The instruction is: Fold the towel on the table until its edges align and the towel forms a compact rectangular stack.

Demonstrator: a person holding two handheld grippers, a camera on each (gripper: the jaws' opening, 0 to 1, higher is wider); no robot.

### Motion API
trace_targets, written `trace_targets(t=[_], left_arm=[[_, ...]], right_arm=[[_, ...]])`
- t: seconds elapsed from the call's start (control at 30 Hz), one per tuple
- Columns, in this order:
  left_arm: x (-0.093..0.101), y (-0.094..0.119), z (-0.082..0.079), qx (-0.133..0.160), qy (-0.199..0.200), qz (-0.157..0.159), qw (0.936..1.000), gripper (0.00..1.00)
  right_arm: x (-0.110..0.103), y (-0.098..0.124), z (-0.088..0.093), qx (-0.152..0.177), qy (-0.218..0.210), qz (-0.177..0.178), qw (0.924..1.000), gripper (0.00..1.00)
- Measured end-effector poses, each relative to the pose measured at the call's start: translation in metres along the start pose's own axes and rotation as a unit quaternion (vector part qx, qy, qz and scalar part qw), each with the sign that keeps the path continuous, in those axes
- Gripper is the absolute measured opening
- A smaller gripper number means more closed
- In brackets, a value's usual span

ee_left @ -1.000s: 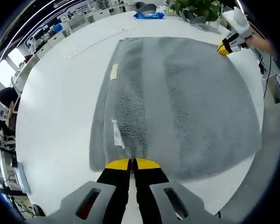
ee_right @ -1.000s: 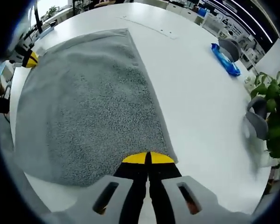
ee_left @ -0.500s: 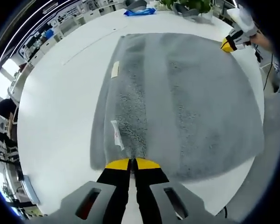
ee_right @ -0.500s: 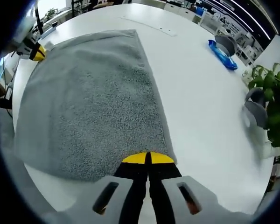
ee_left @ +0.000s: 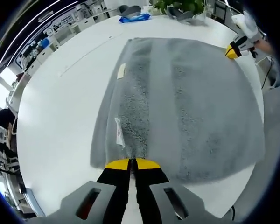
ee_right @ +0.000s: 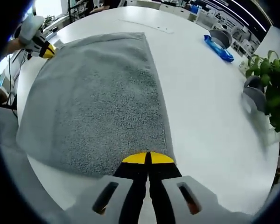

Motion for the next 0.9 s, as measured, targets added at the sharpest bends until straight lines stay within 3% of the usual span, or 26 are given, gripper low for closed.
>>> trace_targets(t=[0.47,0.9], left_arm=[[-0.002,-0.008,-0.017,-0.005,-0.05,-0.005,0.9987,0.03],[-0.009,-0.019,-0.038,0.007,-0.076,-0.003,0.9971,0.03]], right_arm=[[-0.016,0.011,0.019,0.032,-0.059,-0.002,0.9977,0.0],[-0.035,0.02,0.031,0.042,-0.063,-0.007,0.9971,0.0]])
Point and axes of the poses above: the point that each gripper's makers call its tool centre point, and the gripper's own axes: y roughly backward along the fingers, x roughly to its right, z roughly out of its underside, the point moved 1 cm from there along y, roughly backward along the fingers, and after that the axes turned 8 degrees about y, right-handed, at the moved point
